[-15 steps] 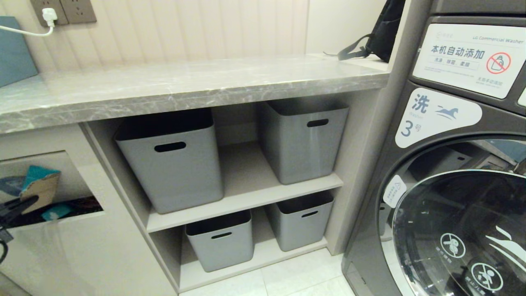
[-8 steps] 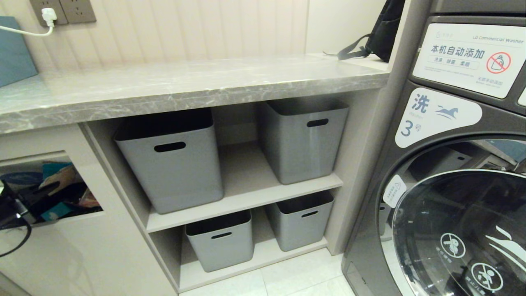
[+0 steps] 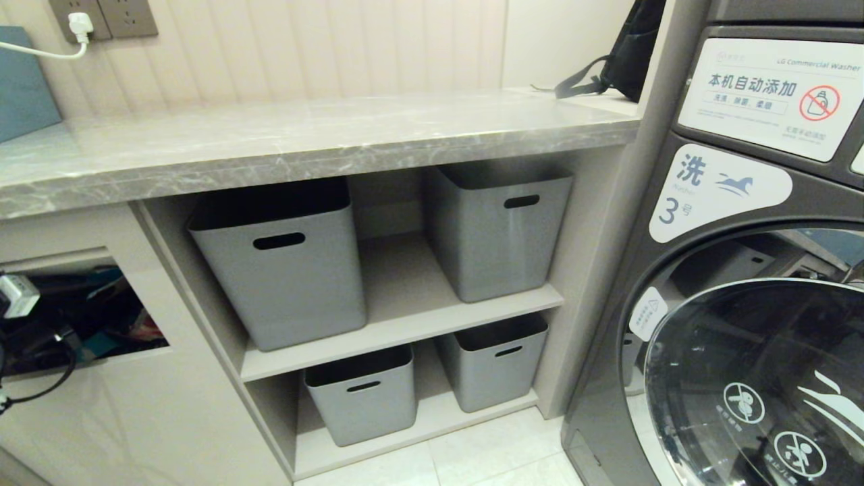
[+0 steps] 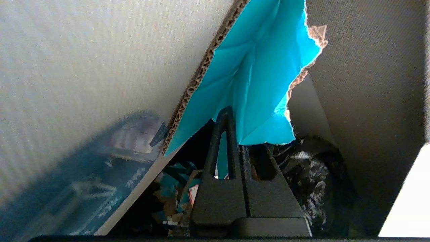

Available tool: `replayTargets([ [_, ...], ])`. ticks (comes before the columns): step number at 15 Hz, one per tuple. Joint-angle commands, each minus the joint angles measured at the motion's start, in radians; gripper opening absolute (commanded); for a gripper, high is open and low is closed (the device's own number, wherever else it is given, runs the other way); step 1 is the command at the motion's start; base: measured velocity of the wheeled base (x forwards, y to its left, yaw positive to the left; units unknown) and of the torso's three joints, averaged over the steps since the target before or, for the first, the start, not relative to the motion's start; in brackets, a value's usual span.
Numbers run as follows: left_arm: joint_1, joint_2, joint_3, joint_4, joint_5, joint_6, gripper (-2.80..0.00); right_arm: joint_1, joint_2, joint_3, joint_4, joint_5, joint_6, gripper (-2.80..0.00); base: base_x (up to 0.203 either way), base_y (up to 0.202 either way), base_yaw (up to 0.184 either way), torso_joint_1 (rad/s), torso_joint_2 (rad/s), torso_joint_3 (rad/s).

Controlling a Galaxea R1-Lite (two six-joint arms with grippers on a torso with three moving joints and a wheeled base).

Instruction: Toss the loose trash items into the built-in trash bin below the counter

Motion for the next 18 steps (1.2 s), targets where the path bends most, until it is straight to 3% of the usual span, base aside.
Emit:
replayTargets([
  [1,0.000,0.023,-0.009,-0.007,-0.007,0.004,-2.80,0.000,0.000,0.000,0.000,0.001,0.000,-2.80,0.000,0.000,0.000,0.000,0.00,0.000],
  [15,-0.022,0.049,-0.064,-0.017,0.040,0.002,-2.80,0.000,-0.002,0.000,0.000,0.000,0.000,-2.80,0.000,0.000,0.000,0.000,0.00,0.000],
  [16,-0.022,0.052,-0.065,-0.017,0.047,0.002,0.00,0.000,-0.001,0.000,0.000,0.000,0.000,-2.80,0.000,0.000,0.000,0.000,0.00,0.000],
  [18,-0.022,0.052,-0.067,-0.018,0.056,0.002,0.00,0.000,-0.002,0.000,0.000,0.001,0.000,-2.80,0.000,0.000,0.000,0.000,0.00,0.000],
])
